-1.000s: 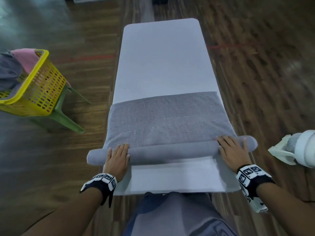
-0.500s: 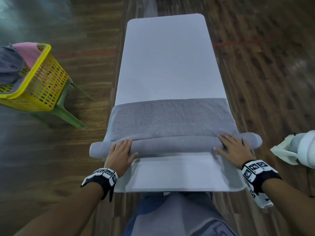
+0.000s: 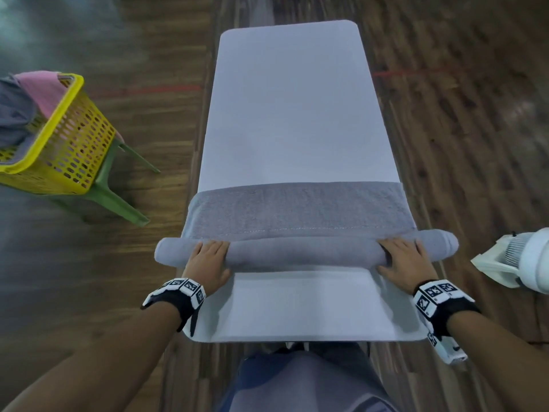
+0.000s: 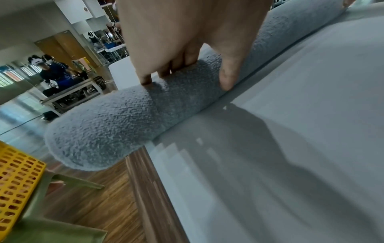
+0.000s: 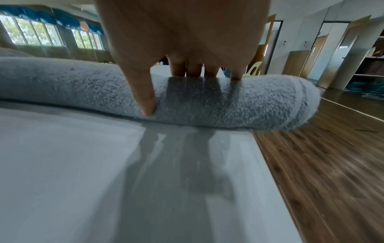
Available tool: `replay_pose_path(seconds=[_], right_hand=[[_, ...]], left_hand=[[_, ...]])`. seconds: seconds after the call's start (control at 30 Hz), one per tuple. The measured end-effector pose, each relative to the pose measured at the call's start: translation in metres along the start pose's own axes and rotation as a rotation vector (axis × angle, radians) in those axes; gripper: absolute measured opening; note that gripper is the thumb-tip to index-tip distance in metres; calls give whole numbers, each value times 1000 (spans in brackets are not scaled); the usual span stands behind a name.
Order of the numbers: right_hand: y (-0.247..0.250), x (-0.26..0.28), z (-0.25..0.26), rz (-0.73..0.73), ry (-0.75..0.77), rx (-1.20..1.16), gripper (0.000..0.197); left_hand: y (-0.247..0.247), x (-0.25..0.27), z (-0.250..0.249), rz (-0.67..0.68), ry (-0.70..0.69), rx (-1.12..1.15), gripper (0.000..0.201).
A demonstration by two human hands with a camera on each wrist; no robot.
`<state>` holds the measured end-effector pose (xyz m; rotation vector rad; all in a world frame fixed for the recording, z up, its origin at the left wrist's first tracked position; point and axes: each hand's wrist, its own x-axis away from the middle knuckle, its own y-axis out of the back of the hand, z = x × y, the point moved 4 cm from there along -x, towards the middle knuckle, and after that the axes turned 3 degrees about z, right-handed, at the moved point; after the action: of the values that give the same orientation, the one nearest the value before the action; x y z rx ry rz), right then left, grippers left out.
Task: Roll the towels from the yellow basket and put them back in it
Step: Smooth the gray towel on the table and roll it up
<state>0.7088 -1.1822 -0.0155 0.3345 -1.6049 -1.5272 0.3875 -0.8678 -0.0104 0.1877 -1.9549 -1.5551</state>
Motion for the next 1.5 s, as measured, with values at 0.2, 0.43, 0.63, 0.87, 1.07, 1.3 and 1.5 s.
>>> replay_pose_path(seconds=[0.2,0.43,0.63,0.87,1.07,1.3,1.5], right_hand=[[16,-21,-5,15,-16,45,49],[22,-34,-6,-5,46,16,59],[45,-71,-8,49,144,86,51],[71,-124,-27,-105,43,-48,58],[46,-112,-43,-10,54,33,67],[45,-80,0,182,-102,-170,41],[14,-23,72,266,-233,-443,44]], left_hand=[[14,-15,-1,-46,10,-29,58],[10,-21,1,-66,12,-34,57],[24,-47,6,-60,-38,-11,48],[43,-87,42,-135,232,93,57],[31,-80,44,-22,140,38,66],[43,-63,-32,113,321,81,26],[9,-48,-131,296,393,597,41]])
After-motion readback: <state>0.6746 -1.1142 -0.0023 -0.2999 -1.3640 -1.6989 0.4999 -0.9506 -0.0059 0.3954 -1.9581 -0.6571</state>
